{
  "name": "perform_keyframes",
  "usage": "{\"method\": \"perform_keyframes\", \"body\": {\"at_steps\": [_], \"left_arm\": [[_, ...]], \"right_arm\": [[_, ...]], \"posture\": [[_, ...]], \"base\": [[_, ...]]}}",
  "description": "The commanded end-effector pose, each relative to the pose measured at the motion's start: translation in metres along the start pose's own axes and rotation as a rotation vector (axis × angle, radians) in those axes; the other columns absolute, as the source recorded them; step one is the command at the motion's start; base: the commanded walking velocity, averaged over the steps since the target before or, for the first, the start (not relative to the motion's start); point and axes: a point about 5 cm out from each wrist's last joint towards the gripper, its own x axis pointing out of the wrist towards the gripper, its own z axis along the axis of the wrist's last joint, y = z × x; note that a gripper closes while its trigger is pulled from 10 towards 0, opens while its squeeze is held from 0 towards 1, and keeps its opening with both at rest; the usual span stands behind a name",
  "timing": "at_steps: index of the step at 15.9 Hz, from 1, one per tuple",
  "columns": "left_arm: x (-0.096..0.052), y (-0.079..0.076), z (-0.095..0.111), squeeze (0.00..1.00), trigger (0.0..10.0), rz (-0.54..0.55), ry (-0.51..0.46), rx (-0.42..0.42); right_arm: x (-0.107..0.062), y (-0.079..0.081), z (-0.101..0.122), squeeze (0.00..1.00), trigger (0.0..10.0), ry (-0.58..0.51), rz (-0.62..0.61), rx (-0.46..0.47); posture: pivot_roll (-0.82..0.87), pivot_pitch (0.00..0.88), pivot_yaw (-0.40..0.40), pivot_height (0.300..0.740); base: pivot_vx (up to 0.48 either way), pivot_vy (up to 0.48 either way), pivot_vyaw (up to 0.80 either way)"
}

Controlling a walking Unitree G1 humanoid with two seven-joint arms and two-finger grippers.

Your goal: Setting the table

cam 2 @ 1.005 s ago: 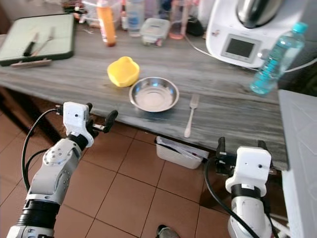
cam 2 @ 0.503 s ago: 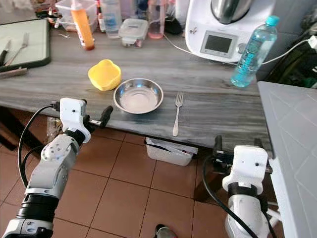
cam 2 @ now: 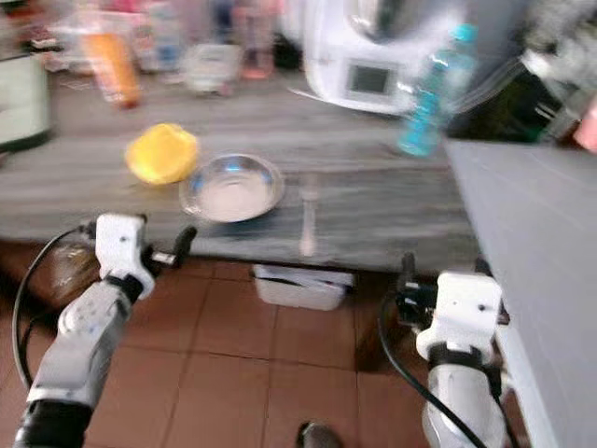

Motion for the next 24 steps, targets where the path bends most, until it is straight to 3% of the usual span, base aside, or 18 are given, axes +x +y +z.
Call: {"method": "perform_keyframes", "body": {"at_steps": [1,5,16,24], "left_arm": [[-0.0030,0.0012,0.0043,0.00,10.0,-0.007,-0.021,0.019],[-0.0081,0.0080,0.0033,0.00,10.0,0.010,-0.023,0.050],[-0.0074,0.0038,0.0026,0.00,10.0,0.046,-0.019,0.092],[-0.0029,0.0010,0.0014,0.00,10.0,0.044,-0.005,0.076]], "right_arm": [[0.0004,0.0018,0.0016,0.00,10.0,-0.009,0.006,0.009],[0.0026,0.0052,0.0003,0.00,10.0,-0.009,0.024,0.025],[0.0050,0.0108,0.0015,0.00,10.0,-0.034,0.063,0.040],[0.0026,0.0091,0.0001,0.00,10.0,-0.027,0.052,0.044]], "posture": [[0.03,0.119,-0.015,0.740],[0.05,0.114,-0.020,0.740],[0.05,0.098,-0.016,0.740],[0.04,0.109,-0.010,0.740]], "base": [[0.000,0.000,-0.79],[0.000,0.000,-0.78],[0.000,0.000,0.00],[-0.313,0.000,0.00]]}}
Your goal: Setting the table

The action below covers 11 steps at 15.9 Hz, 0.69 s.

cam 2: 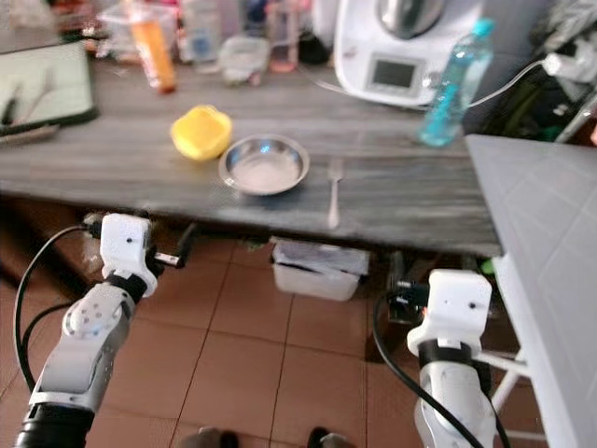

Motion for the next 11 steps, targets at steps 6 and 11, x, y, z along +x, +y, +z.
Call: {"method": "perform_keyframes", "body": {"at_steps": [6,11], "left_arm": [[0.0031,-0.0017,-0.0021,0.00,10.0,-0.007,0.019,0.009],[0.0043,-0.0020,-0.0025,0.00,10.0,-0.006,0.024,0.017]], "right_arm": [[-0.0008,-0.0039,-0.0019,0.00,10.0,0.007,-0.023,-0.002],[-0.0006,-0.0044,-0.0028,0.00,10.0,0.009,-0.029,0.002]], "posture": [[0.04,0.110,-0.006,0.740],[0.04,0.111,-0.002,0.740]], "base": [[-0.341,0.000,0.00],[-0.359,0.000,0.00]]}}
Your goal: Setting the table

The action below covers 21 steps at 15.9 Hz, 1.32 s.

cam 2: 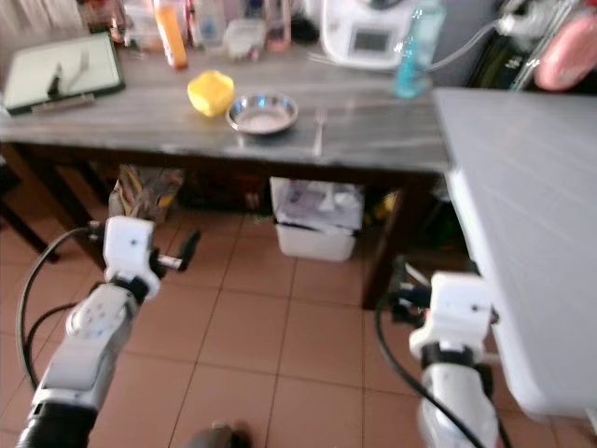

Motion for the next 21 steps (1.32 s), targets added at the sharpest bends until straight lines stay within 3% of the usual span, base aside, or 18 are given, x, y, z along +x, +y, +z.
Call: {"method": "perform_keyframes", "body": {"at_steps": [1,5,10,12,14,21], "left_arm": [[0.000,0.004,0.001,0.00,10.0,0.014,0.000,0.013],[0.002,0.000,0.003,0.00,10.0,-0.001,-0.015,0.023],[0.002,-0.005,0.005,0.00,10.0,-0.015,-0.043,0.053],[0.002,-0.011,0.005,0.00,10.0,-0.054,-0.042,-0.001],[0.003,-0.016,0.006,0.00,10.0,-0.076,-0.057,0.017],[0.009,-0.022,0.008,0.00,10.0,-0.099,-0.067,-0.022]], "right_arm": [[-0.001,0.001,0.001,0.00,10.0,-0.003,-0.003,0.009],[-0.001,0.000,0.001,0.00,10.0,0.000,-0.007,0.000],[0.001,-0.001,0.000,0.00,10.0,0.003,-0.012,-0.007],[0.002,0.000,0.000,0.00,10.0,0.000,-0.009,-0.010],[0.003,0.001,0.000,0.00,10.0,-0.005,-0.009,-0.014],[0.004,-0.002,0.001,0.00,10.0,-0.011,-0.008,-0.032]], "posture": [[0.04,0.110,-0.001,0.740],[0.03,0.110,-0.002,0.740],[0.04,0.108,-0.002,0.740],[0.04,0.104,0.001,0.740],[0.04,0.098,0.002,0.740],[0.02,0.088,-0.004,0.740]], "base": [[-0.360,0.000,0.00],[-0.343,0.000,0.00],[0.000,0.000,0.00],[0.000,0.000,0.00],[0.000,0.000,0.00],[0.000,-0.444,0.00]]}}
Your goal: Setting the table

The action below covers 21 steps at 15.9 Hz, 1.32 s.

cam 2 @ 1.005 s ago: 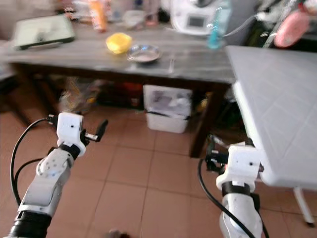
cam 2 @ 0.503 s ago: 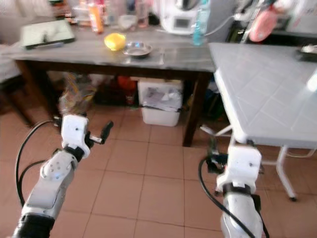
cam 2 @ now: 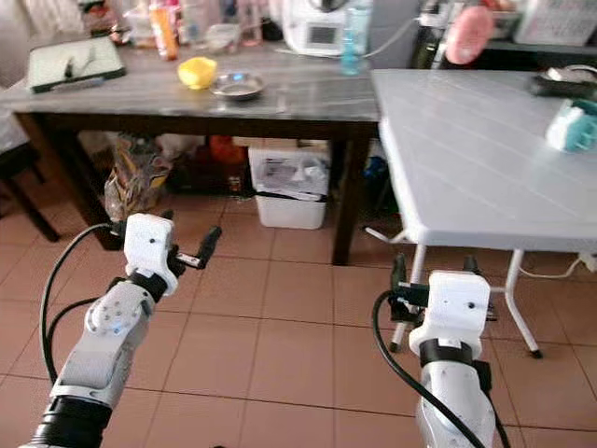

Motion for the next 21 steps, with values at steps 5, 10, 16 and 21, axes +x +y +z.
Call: {"method": "perform_keyframes", "body": {"at_steps": [5,10,16,21], "left_arm": [[0.0059,-0.0036,0.0031,0.00,10.0,-0.027,-0.014,-0.008],[0.0074,-0.0065,0.0031,0.00,10.0,-0.037,-0.015,-0.015],[0.0086,-0.0085,0.0043,0.00,10.0,-0.044,-0.022,-0.019],[0.0116,-0.0102,0.0078,0.00,10.0,-0.059,-0.030,-0.031]], "right_arm": [[0.0002,-0.0024,0.0023,0.00,10.0,-0.009,-0.017,-0.014],[-0.0003,-0.0033,0.0032,0.00,10.0,-0.012,-0.023,-0.018],[-0.0008,-0.0048,0.0054,0.00,10.0,-0.021,-0.029,-0.030],[0.0007,-0.0049,0.0070,0.00,10.0,-0.027,-0.033,-0.033]], "posture": [[0.02,0.087,0.000,0.740],[0.01,0.088,0.003,0.740],[0.01,0.093,0.006,0.740],[0.01,0.096,0.012,0.740]], "base": [[0.000,-0.480,0.00],[0.000,-0.480,0.00],[0.000,-0.480,0.00],[0.000,-0.480,0.00]]}}
